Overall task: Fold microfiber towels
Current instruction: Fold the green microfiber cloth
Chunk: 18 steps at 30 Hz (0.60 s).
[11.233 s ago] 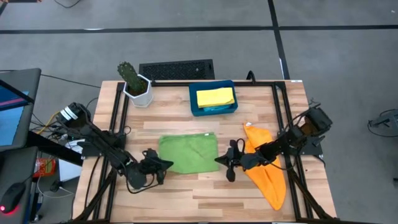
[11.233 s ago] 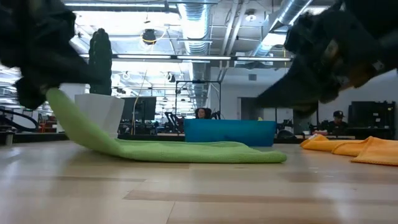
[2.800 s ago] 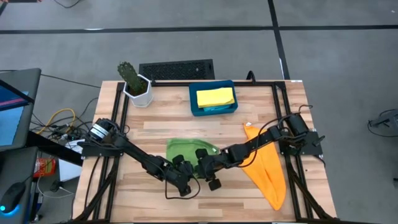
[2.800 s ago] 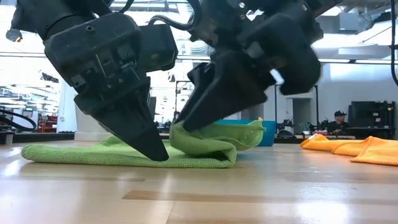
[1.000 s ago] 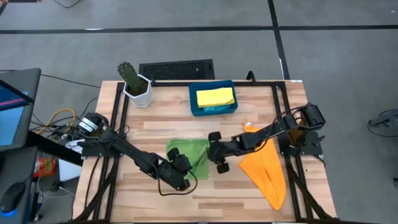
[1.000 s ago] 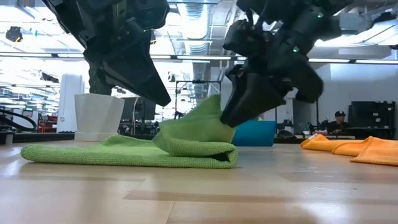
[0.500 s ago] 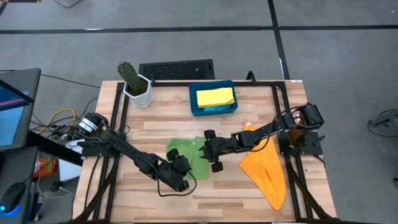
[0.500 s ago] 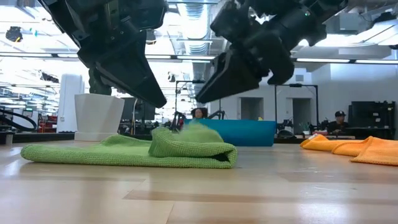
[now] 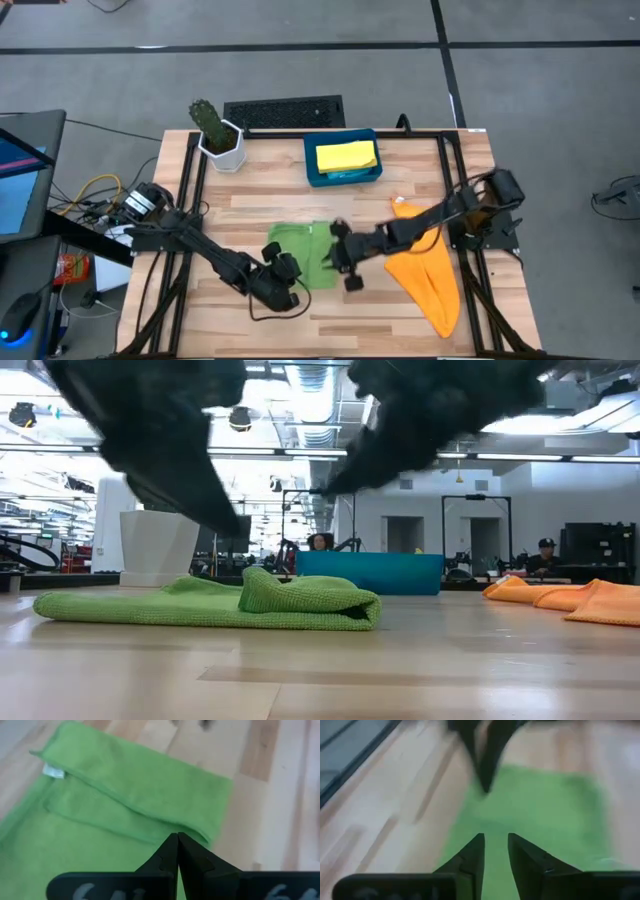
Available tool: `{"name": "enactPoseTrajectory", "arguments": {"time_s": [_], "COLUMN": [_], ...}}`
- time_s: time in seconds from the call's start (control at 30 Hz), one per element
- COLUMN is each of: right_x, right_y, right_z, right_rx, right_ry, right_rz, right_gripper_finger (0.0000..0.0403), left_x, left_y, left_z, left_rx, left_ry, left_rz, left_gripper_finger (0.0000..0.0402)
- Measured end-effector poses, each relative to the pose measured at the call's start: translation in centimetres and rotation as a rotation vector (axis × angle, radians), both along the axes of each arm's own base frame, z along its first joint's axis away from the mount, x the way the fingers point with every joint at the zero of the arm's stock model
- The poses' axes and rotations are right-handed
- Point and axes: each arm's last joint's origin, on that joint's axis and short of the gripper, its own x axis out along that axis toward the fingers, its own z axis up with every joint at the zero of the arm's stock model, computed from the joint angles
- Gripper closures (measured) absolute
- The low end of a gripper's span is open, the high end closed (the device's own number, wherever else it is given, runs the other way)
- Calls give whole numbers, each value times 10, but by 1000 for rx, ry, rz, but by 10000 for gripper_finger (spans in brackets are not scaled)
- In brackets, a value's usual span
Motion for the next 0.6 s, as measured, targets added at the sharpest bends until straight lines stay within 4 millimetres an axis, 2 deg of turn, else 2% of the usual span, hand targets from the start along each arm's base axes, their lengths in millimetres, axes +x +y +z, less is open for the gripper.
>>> {"name": "enactPoseTrajectory", "arguments": {"time_s": [0.1,0.23,0.47,0.6], "right_x": [7,14,16,15], "right_y": [20,34,38,44], "right_z": [-19,-45,-87,-90], "right_rx": [41,63,119,111], "right_ry": [-32,-56,29,29], "right_rz": [4,-22,-65,-43], "right_gripper_finger": [304,322,347,356], "left_x": [-5,-8,-8,-8], "left_y": [-4,-6,-8,-8], "left_z": [-1,-2,-2,-2], "left_rx": [5,9,5,23], "left_ry": [12,22,20,24], "left_rz": [9,13,7,-15], "left_gripper_finger": [401,401,401,401]}}
